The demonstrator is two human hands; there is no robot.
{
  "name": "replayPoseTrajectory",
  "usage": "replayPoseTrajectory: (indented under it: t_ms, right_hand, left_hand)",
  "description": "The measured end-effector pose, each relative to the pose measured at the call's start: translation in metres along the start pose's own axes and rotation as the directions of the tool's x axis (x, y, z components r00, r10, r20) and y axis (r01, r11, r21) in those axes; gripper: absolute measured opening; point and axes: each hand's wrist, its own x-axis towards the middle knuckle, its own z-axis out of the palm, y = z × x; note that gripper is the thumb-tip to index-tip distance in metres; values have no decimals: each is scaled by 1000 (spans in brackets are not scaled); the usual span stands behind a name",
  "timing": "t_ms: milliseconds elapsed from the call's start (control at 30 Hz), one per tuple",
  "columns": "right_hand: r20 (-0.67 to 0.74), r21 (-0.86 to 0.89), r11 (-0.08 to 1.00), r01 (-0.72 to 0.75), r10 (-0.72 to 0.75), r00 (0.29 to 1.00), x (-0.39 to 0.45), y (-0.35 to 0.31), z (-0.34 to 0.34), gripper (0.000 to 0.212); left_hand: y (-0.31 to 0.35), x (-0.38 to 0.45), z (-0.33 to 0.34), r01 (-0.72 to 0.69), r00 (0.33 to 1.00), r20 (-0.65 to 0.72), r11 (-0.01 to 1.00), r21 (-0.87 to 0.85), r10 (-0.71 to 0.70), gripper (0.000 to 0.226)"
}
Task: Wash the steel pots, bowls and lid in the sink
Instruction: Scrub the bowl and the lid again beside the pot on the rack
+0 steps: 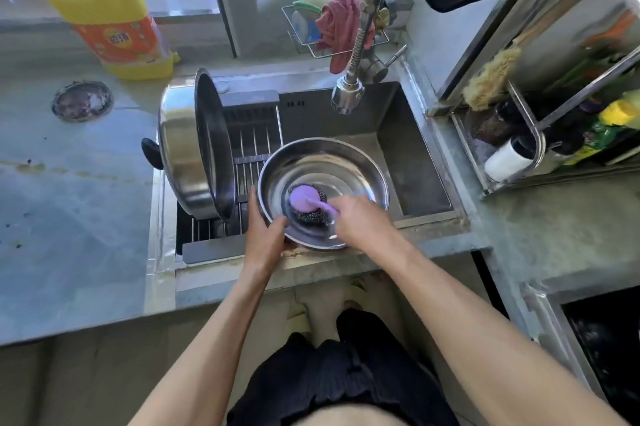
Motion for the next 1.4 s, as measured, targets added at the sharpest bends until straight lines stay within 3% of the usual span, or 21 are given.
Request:
replayPoseTrajectory:
  t_ms: [133,300,400,433,533,567,667,700,800,833,900,933,967,1033,1067,1100,1167,1200,1233,1333,1400]
  right_hand:
    - [33,-103,977,189,-186,982,4,-19,5,19]
    - [-135,-280,957,-74,37,990,35,-7,-16,44]
    - [51,-232,945,230,-224,973,24,-24,2,40]
    - [72,-242,939,246,-235,969,26,-22,1,39]
    - [-61,-254,967,-32,17,998,44,-3,-16,44]
    - [-72,-244,970,-11,-7,997,43,-6,-14,45]
    - [119,-134,956,261,-246,962,25,-24,7,47]
    - [97,-148,961,235,-222,970,30,-19,1,47]
    - [-66,-235,969,-72,58,996,47,-6,-16,46]
    - [-60,-229,973,-8,-6,998,45,-12,-11,45]
    - [99,-176,955,240,-226,969,26,-32,1,47]
    - [137,-174,946,274,-253,958,24,-30,-1,49]
    - [107,-207,956,208,-189,976,33,-20,-8,49]
    - [-26,-270,961,-64,59,998,50,2,-22,47]
    - [-60,-283,954,-104,91,994,51,3,-22,46]
    - [-48,-272,962,-37,25,999,46,-4,-13,44]
    - [118,-241,947,211,-187,975,23,-27,4,37]
    - [153,-246,936,254,-221,963,17,-28,5,36]
    - [118,-269,939,214,-189,975,21,-22,-3,37]
    - [-62,-304,942,-143,130,990,50,2,-27,41]
    - [-61,-278,960,-29,12,998,51,-16,-16,42]
  left_hand:
    - [-3,7,-1,-26,1000,6,999,20,26,68]
    - [-6,6,2,-44,999,26,999,-24,44,70]
    - [-10,9,2,-71,997,-18,997,-32,71,74]
    - [-10,9,2,-68,997,-22,997,-32,67,75]
    - [-10,6,4,-43,999,-11,999,-32,43,73]
    - [-10,7,4,-50,999,-16,998,-34,49,74]
    - [-11,8,3,-48,998,-44,999,-20,47,70]
    - [-10,8,3,-43,998,-47,999,-19,42,69]
    - [-7,5,4,-51,999,-3,999,-5,51,76]
    - [-7,6,3,-55,998,-9,998,-9,54,77]
    - [-9,8,2,-50,999,-20,999,-18,50,75]
    - [-9,8,2,-46,999,-26,999,-20,46,73]
    - [-9,7,1,-43,999,-23,999,-21,43,73]
    - [-8,7,2,-38,999,-2,999,-13,38,75]
    - [-7,7,3,-40,999,-3,999,-15,40,74]
    - [-8,8,2,-41,999,-6,999,-14,41,73]
    - [-8,9,2,-46,999,-16,999,-11,46,71]
    - [-8,8,2,-48,999,-20,999,-12,48,71]
    - [-9,8,2,-51,999,-16,999,-15,51,70]
    - [-9,7,3,-48,999,-2,999,-16,48,70]
    - [-10,7,3,-59,998,-16,998,-13,59,66]
